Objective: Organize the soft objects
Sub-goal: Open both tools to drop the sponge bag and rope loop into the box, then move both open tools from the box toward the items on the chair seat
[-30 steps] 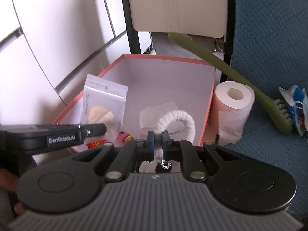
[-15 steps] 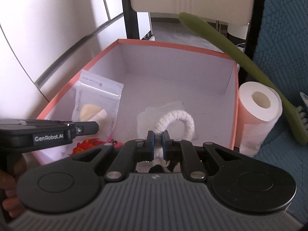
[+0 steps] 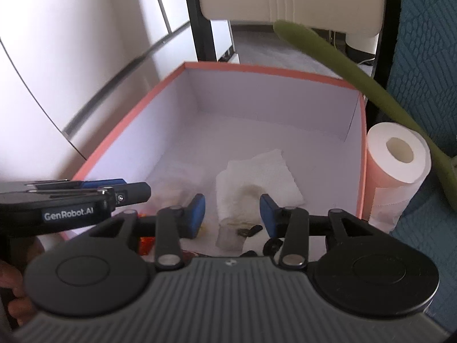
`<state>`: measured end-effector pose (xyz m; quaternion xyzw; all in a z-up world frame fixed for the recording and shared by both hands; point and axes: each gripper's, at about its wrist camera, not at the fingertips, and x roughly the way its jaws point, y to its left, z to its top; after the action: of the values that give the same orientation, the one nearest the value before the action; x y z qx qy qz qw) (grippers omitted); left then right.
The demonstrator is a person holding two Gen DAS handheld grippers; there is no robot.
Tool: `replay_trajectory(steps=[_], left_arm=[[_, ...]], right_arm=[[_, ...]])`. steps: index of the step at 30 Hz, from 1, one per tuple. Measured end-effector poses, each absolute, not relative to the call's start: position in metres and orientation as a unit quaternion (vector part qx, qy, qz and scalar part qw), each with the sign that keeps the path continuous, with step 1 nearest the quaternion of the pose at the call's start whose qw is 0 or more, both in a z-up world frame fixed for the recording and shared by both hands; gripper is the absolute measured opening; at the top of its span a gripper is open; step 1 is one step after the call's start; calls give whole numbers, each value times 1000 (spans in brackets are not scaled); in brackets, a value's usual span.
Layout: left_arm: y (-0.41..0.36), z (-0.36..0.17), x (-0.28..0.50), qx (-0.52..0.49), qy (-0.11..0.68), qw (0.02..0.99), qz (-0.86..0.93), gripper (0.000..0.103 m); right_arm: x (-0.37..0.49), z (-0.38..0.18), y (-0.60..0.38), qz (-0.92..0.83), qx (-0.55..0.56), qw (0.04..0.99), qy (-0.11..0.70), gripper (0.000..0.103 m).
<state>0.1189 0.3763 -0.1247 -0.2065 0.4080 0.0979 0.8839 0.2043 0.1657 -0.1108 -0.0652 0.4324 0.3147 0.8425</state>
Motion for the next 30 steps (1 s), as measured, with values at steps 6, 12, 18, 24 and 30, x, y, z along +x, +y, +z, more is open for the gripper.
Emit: replay_trajectory(steps=[6, 12, 18, 24, 30], left_arm=[[361, -102, 105, -200, 389, 894, 100, 41], [335, -81, 89, -198, 371, 903, 93, 41], [306, -65, 76, -191, 357, 911, 75, 41], [276, -57, 68, -188, 346, 917, 55, 41], [245, -53, 64, -183, 343, 921, 23, 41]], right_arm=[[188, -88, 144, 320, -48, 852, 411, 45], [171, -69, 116, 316, -36, 864, 391, 45], [157, -56, 85, 304, -28, 875, 377, 45], [140, -48, 54, 280, -21, 888, 363, 45], [125, -43, 20, 243, -8, 900, 362, 45]])
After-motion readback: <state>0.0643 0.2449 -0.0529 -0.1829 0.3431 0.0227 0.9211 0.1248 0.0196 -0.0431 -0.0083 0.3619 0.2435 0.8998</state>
